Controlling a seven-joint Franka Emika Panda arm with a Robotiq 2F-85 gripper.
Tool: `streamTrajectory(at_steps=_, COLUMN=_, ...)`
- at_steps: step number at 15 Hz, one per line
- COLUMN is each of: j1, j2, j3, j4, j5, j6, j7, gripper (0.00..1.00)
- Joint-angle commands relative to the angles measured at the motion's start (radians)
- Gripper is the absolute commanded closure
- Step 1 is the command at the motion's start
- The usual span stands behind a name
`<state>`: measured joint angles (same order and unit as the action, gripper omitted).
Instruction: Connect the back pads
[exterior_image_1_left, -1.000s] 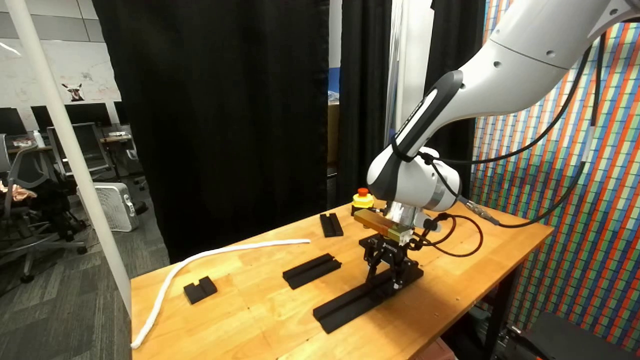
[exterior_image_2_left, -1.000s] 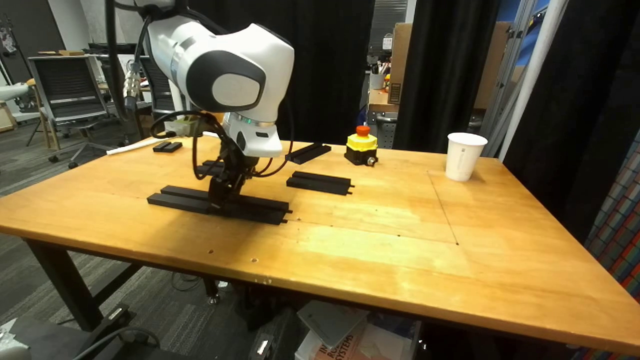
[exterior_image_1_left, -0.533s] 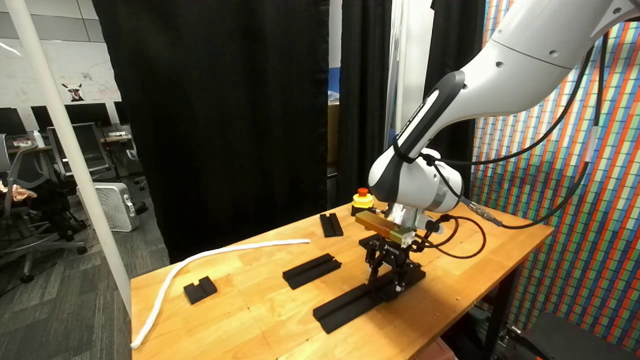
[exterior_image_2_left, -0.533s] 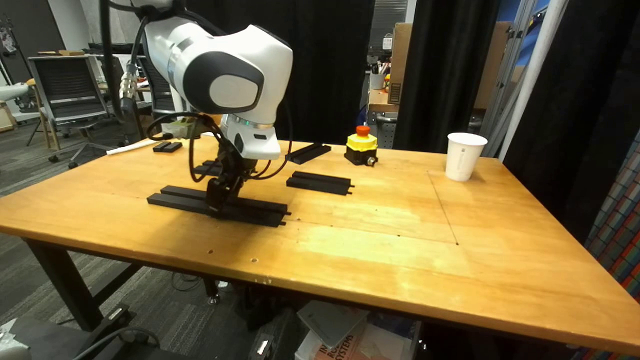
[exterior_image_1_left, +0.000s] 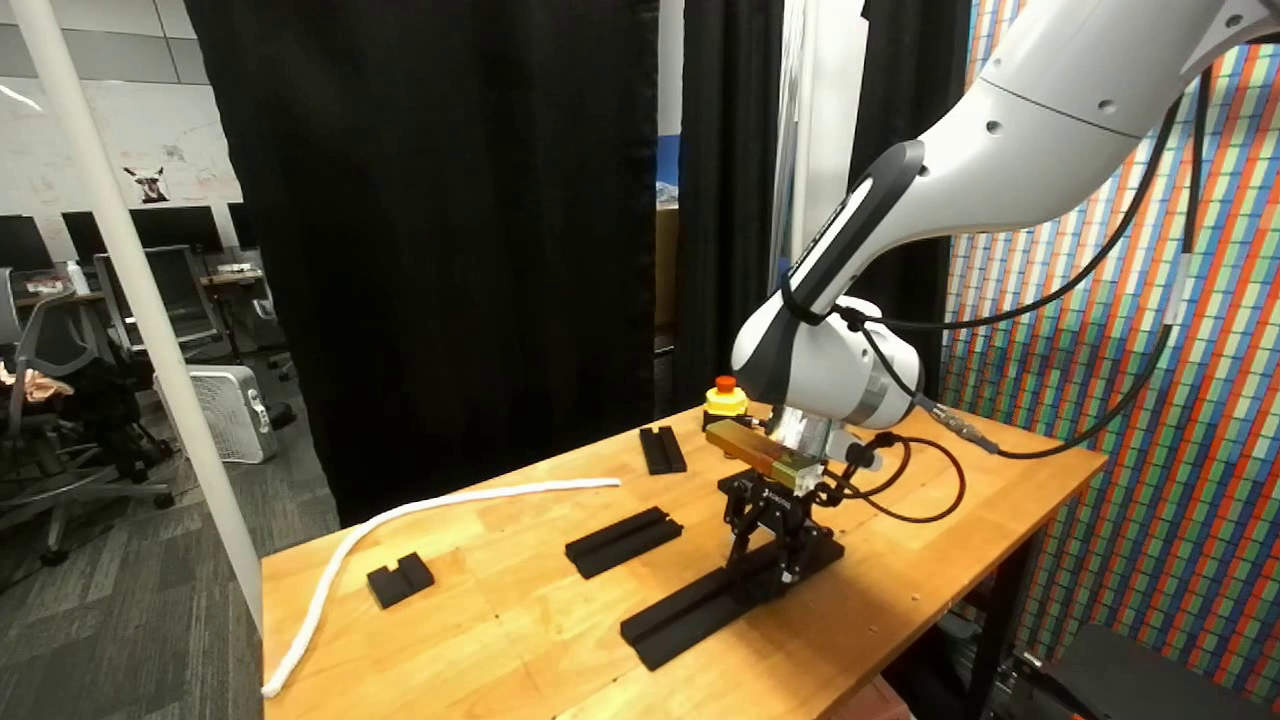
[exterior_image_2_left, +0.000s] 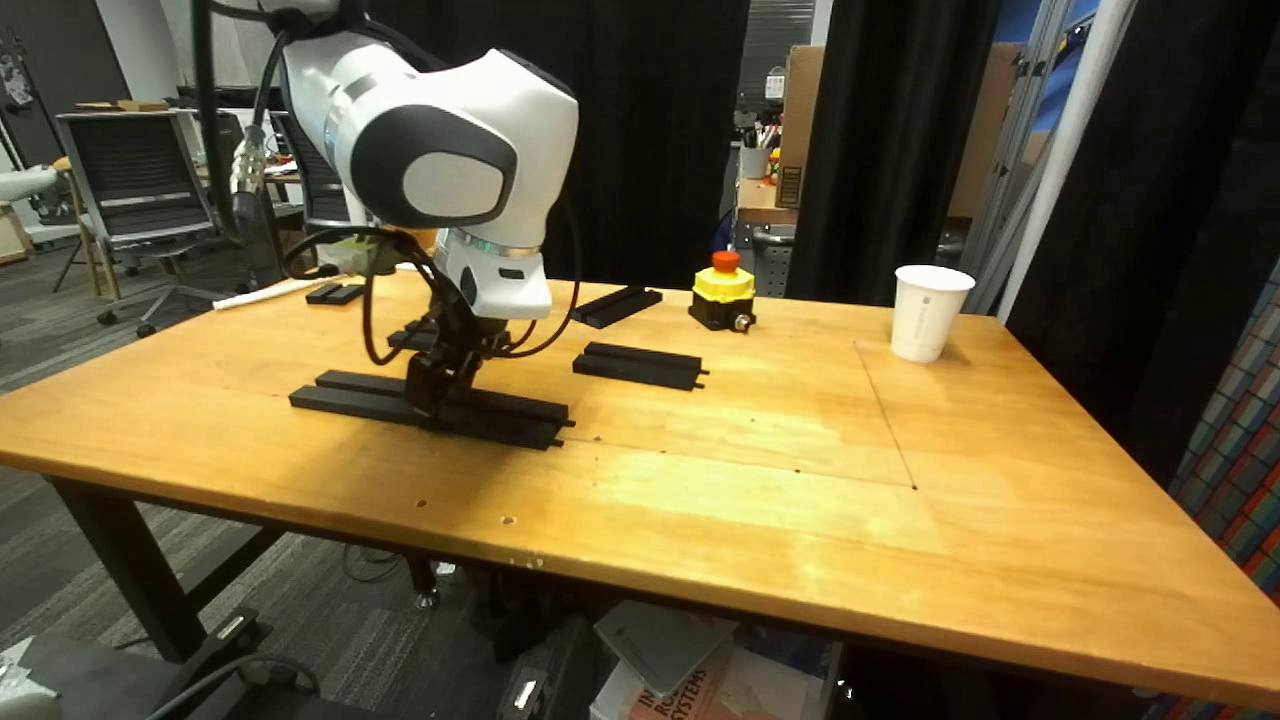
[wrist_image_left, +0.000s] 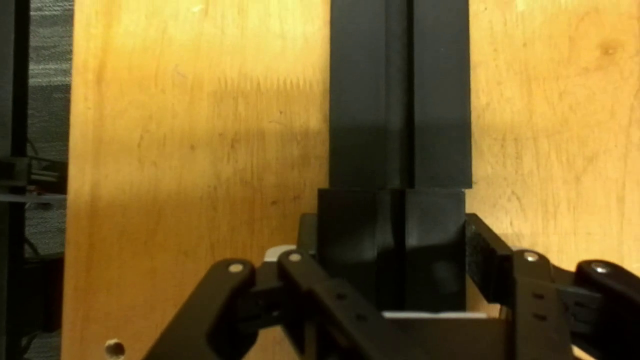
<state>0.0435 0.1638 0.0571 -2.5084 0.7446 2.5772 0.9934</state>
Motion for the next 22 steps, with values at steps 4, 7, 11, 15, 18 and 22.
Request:
streamTrajectory(at_steps=4, j1=0.027, j2=0.015, j3=0.032, j4=0.010, j5=0.145, j6=0.066, j7=-0.069, gripper=0.55)
streamTrajectory(at_steps=7, j1=0.029, j2=0.024, j3=0.031, j4=0.017, j5=0.163, j6=0.050, j7=-0.090, gripper=0.55)
streamTrajectory(at_steps=11, j1=0.031, j2=0.049, j3=0.032, j4=0.033, j5=0.188, j6=0.046, j7=-0.127, gripper=0.55)
streamTrajectory(at_steps=15, j1=0.038, j2=0.069, j3=0.034, j4=0.056, j5=0.206, j6=0.038, j7=-0.142, gripper=0.55)
streamTrajectory(at_steps=18, j1=0.044, j2=0.080, j3=0.037, j4=0.071, j5=0.200, j6=0.029, j7=-0.137, gripper=0.55)
streamTrajectory(at_steps=22, j1=0.057, j2=0.100, j3=0.041, j4=0.103, j5=0.185, j6=-0.009, j7=-0.124, gripper=0.55)
